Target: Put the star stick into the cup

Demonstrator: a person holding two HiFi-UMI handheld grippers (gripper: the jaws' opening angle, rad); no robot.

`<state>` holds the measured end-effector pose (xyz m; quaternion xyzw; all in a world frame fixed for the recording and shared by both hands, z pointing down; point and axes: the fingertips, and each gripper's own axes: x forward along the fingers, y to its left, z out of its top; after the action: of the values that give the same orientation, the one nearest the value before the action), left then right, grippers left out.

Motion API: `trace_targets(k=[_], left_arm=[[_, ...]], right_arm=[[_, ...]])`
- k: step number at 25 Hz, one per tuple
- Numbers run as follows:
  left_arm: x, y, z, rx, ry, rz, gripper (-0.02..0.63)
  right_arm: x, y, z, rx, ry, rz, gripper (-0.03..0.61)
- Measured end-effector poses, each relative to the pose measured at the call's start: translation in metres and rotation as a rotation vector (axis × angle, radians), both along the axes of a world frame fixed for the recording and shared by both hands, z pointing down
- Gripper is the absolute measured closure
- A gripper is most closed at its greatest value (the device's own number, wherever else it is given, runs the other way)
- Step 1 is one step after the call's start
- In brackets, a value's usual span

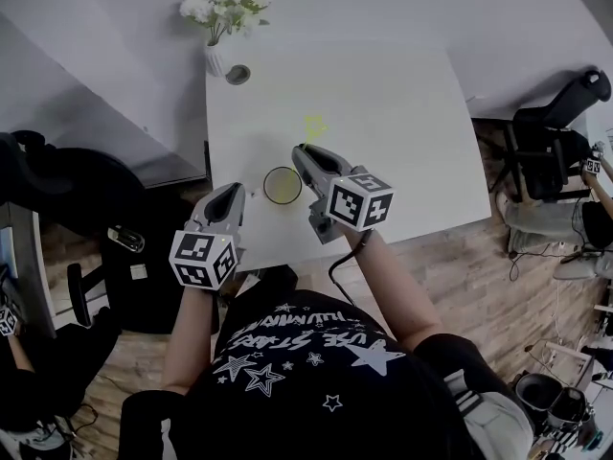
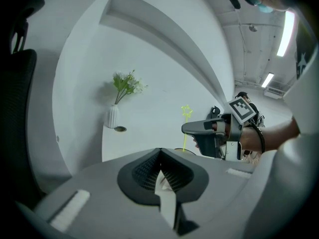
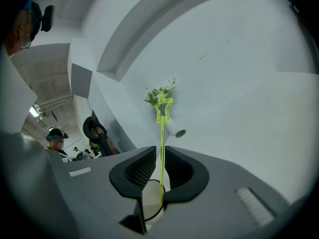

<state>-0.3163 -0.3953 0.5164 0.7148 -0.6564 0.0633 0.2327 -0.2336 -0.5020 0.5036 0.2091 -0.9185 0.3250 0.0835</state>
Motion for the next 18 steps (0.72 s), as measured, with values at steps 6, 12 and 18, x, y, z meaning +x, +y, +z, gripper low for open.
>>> trace_targets(k=[6,12,18], left_arm=[[0.002,0.005,-0.005,0.009,-0.007,-0.010,0.611],[0.011,0.017,-0.012,0.024,-0.016,-0.015,0.611],[0.021,0.035,-0.020,0.041,-0.020,-0.030,0.611]], right_arm=[[0.005,0.007,0.005,-0.002,0.027,-0.008,0.477],[0.014,0.018,0.006,-0.004,0.048,-0.014,0.476],[0.029,0.036,-0.004,0.016,0.045,-0.014,0.504]])
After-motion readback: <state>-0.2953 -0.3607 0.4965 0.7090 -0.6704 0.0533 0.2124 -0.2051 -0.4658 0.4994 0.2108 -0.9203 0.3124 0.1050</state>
